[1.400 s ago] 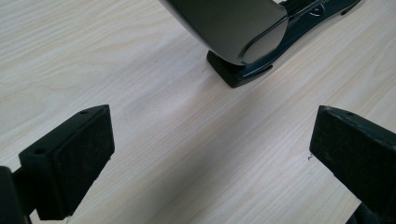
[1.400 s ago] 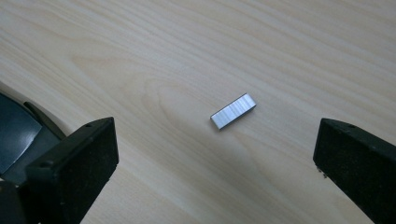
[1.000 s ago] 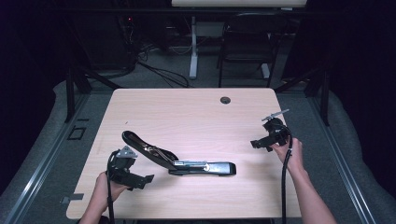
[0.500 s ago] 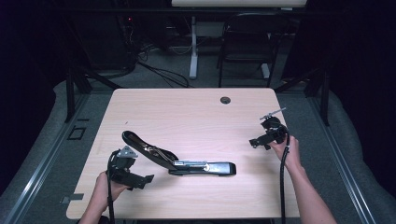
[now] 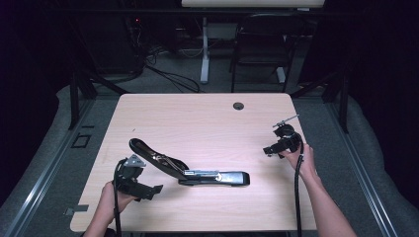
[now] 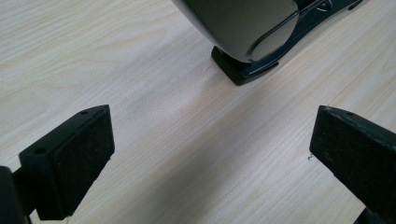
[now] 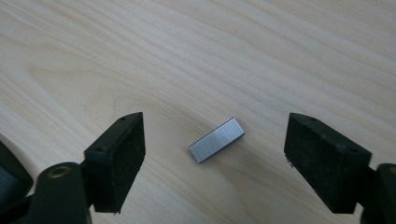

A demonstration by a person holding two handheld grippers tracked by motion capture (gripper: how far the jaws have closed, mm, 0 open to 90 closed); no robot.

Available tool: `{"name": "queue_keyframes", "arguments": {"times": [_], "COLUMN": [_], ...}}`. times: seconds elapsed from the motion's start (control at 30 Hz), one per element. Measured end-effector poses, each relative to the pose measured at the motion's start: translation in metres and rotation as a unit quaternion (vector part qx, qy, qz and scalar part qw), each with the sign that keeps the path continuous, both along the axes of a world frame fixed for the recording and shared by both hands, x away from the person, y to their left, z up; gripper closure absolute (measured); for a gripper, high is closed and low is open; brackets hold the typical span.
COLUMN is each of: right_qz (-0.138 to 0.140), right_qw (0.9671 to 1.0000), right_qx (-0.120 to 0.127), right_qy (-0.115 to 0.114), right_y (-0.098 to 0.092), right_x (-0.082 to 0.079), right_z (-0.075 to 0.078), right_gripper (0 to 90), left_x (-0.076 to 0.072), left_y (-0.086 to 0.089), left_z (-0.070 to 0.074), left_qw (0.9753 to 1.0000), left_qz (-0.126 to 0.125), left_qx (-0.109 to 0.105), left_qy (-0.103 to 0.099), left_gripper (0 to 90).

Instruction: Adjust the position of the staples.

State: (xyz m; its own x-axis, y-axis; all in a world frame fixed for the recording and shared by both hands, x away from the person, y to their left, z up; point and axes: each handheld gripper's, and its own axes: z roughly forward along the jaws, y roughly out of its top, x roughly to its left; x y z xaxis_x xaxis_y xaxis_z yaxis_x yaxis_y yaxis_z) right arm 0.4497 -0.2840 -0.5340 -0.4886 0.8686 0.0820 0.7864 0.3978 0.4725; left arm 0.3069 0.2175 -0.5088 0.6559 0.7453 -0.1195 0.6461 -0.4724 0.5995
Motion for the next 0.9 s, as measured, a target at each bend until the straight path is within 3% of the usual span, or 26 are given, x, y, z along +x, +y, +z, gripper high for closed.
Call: {"name": "queue_keyframes", "arguments": {"times": [0.13, 0.57, 0.63, 0.9], "right_qz": [0.009, -0.013, -0.020, -0.024], "right_qw": [0.9997, 0.9989, 0.9992, 0.9983], "right_qx": [-0.021, -0.040, -0.032, -0.049], "right_qy": [0.011, 0.018, 0.014, 0.021], "right_y": [0.005, 0.006, 0.006, 0.007], "right_x": [0.003, 0.005, 0.005, 0.005], "right_z": [-0.006, -0.016, -0.017, -0.017], "right_gripper": [28.1, 35.2, 37.8, 55.2], "left_x": [0.000, 0.000, 0.000, 0.000], "left_y": [0.000, -0.001, -0.001, -0.002], "left_z": [-0.001, -0.001, -0.001, -0.002], "left_qw": [1.0000, 1.0000, 1.0000, 0.9999], "left_qz": [-0.002, 0.001, 0.001, 0.000], "left_qx": [0.003, 0.008, 0.008, 0.011], "left_qy": [0.003, 0.000, 0.000, 0.001], "left_gripper": [0.0, 0.0, 0.0, 0.0]}}
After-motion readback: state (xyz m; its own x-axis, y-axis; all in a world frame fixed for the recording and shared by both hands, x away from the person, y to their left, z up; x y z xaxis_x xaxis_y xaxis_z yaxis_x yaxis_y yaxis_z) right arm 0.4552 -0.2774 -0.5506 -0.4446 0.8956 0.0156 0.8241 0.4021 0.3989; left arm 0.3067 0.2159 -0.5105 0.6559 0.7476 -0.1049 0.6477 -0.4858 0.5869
